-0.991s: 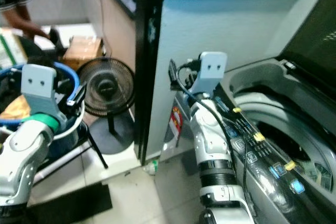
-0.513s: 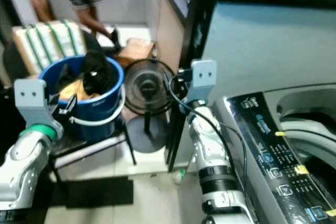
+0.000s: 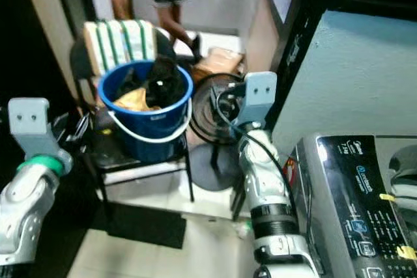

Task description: Clothes washing

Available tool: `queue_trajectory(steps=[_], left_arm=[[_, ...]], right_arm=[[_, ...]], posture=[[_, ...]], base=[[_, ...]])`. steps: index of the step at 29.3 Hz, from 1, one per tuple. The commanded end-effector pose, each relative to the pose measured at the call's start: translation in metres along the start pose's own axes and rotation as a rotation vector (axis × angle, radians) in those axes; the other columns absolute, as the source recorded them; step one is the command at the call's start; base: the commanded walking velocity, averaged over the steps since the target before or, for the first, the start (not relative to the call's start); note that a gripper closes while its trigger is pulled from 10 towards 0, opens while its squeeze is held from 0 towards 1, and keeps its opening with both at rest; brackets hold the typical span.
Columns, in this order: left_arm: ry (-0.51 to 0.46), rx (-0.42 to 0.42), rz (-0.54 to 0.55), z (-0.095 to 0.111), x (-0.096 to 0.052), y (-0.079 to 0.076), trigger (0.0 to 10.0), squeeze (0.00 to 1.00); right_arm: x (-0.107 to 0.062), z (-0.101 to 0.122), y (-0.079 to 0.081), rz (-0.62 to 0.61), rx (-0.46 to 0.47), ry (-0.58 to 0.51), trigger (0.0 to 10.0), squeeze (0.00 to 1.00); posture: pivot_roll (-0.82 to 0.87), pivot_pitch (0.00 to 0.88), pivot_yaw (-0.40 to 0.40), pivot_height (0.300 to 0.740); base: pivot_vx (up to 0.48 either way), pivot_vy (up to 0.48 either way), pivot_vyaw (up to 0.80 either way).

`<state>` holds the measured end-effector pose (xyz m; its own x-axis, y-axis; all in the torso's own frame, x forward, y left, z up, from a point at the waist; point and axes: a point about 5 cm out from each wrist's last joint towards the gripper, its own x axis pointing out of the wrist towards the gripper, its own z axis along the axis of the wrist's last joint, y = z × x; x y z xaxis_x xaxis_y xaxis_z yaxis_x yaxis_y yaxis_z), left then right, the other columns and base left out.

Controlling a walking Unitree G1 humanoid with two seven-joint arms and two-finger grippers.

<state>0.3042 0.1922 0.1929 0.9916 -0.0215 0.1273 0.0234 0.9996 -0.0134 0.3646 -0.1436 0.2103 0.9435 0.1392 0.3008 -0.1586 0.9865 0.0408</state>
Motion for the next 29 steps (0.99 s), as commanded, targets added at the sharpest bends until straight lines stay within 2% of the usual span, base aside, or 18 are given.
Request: queue_trajectory(steps=[1,3,12,29], left_arm=[[0.006,-0.006,-0.024,-0.0005,-0.0009,-0.0037,10.0,0.0],[0.007,-0.001,-0.028,-0.0008,-0.0015,-0.0041,10.0,0.0],[-0.013,-0.017,-0.069,0.004,0.0006,-0.0125,10.0,0.0],[-0.026,-0.017,-0.072,0.0044,-0.0033,-0.0135,10.0,0.0]], right_arm=[[-0.0017,0.0011,-0.002,-0.019,0.016,-0.012,10.0,0.0],[-0.0033,0.0002,-0.0018,-0.023,0.022,-0.01,10.0,0.0],[-0.0052,-0.0003,0.0006,-0.008,0.036,-0.002,10.0,0.0],[-0.0064,-0.0017,0.0075,0.021,0.055,0.003,10.0,0.0]], posture=[[0.08,0.02,-0.027,0.74],[0.08,0.025,-0.027,0.74],[0.08,0.033,-0.038,0.74],[0.09,0.013,-0.055,0.74]], base=[[0.0,0.48,0.0],[0.0,0.48,0.0],[0.0,0.0,0.0],[0.0,0.0,0.0]])
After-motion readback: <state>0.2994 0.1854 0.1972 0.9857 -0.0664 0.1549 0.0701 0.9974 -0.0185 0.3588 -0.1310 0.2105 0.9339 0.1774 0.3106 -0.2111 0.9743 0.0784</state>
